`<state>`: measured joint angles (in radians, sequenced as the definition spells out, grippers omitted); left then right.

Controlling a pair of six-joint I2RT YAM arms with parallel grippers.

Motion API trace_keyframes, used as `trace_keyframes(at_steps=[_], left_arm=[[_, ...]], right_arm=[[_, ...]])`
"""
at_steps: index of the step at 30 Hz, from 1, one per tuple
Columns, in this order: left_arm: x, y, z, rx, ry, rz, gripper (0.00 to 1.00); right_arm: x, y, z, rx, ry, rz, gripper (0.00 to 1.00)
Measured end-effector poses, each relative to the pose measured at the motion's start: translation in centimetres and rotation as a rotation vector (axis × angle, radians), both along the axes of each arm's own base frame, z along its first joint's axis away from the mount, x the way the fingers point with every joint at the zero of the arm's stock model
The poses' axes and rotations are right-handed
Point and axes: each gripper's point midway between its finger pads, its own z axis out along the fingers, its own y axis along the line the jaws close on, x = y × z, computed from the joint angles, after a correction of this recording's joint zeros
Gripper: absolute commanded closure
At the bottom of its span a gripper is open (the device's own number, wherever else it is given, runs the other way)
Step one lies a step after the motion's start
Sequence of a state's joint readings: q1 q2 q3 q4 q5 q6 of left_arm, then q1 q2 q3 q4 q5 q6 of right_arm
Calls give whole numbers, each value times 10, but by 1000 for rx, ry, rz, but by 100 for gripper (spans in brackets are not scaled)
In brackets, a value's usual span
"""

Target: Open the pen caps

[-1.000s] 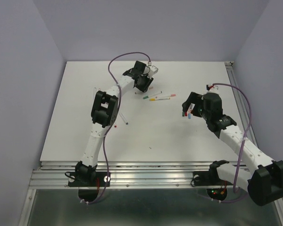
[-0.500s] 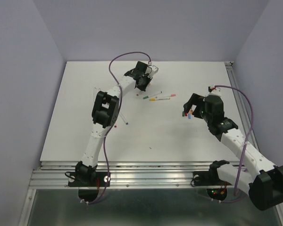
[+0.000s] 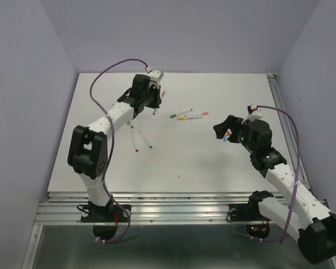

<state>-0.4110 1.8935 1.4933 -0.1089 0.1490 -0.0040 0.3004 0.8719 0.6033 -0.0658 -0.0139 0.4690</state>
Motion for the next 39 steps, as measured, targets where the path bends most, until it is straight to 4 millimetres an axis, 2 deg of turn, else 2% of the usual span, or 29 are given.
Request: trace_keyframes(at_steps=[1, 3, 5, 6, 8, 11, 12, 15, 17, 21, 23, 26, 33, 37, 39], left_arm=[[-11, 0, 14, -49, -27, -2, 100], [-50, -4, 44, -209, -100, -18, 100], [-79, -11, 51, -318, -126, -49, 100], [-96, -15, 49, -362, -115, -70, 100], [-126, -27, 31, -424, -66, -108, 100], [-176, -45, -12, -459, 71, -157, 100], [-199, -50, -26, -470, 127, -174, 100], [-229, -59, -28, -506, 167, -217, 100], [-236, -60, -15, -550, 146, -222, 100], [-236, -63, 20, -650, 60, -236, 100], [-238, -63, 22, -669, 55, -234, 100], [-245, -62, 13, -673, 84, -227, 100], [-249, -66, 15, -704, 107, -225, 100], [-252, -68, 17, -718, 114, -233, 100], [-253, -69, 18, -722, 116, -238, 100]], right_arm=[[-1, 4, 3, 11, -16, 23, 0], [-5, 18, 10, 50, -48, 105, 0], [-9, 32, 15, 90, -74, 178, 0], [-11, 40, 18, 115, -84, 221, 0], [-15, 54, 22, 161, -94, 300, 0], [-24, 76, 25, 233, -87, 414, 0], [-25, 81, 24, 247, -86, 432, 0], [-35, 101, 19, 283, -56, 505, 0], [-41, 115, 16, 295, -40, 545, 0], [-48, 138, -2, 308, 22, 600, 0], [-50, 148, -10, 318, 52, 619, 0], [-52, 157, -17, 334, 77, 635, 0], [-52, 171, -15, 353, 75, 657, 2], [-48, 175, -11, 355, 58, 649, 8], [-44, 177, -9, 354, 52, 644, 16]])
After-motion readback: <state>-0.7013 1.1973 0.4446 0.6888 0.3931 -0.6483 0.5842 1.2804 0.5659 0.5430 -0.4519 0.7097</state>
